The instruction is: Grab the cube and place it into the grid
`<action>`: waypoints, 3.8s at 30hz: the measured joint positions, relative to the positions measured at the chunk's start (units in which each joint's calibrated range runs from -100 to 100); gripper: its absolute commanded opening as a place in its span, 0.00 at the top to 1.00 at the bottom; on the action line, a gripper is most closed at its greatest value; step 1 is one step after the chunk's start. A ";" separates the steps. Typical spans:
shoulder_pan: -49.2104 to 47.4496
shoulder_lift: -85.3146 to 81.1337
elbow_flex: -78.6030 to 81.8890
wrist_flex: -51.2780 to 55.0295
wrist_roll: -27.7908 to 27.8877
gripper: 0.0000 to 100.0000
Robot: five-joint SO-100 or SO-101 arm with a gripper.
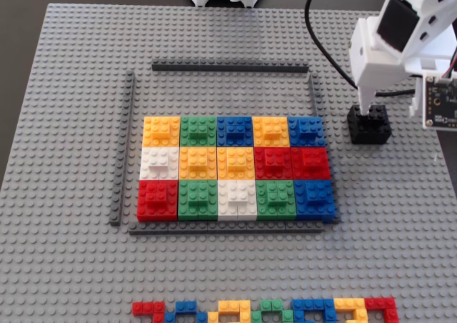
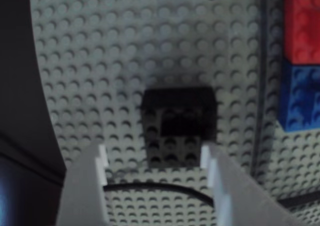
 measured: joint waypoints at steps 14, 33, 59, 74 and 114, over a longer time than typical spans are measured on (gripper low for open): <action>0.51 1.53 -0.71 -0.24 -0.20 0.88; 0.51 1.53 -0.79 -0.29 0.05 0.91; 1.75 -24.77 7.77 6.11 5.03 0.92; 10.50 -38.17 32.57 0.54 9.96 0.92; 11.81 -30.70 40.95 -6.89 10.16 0.93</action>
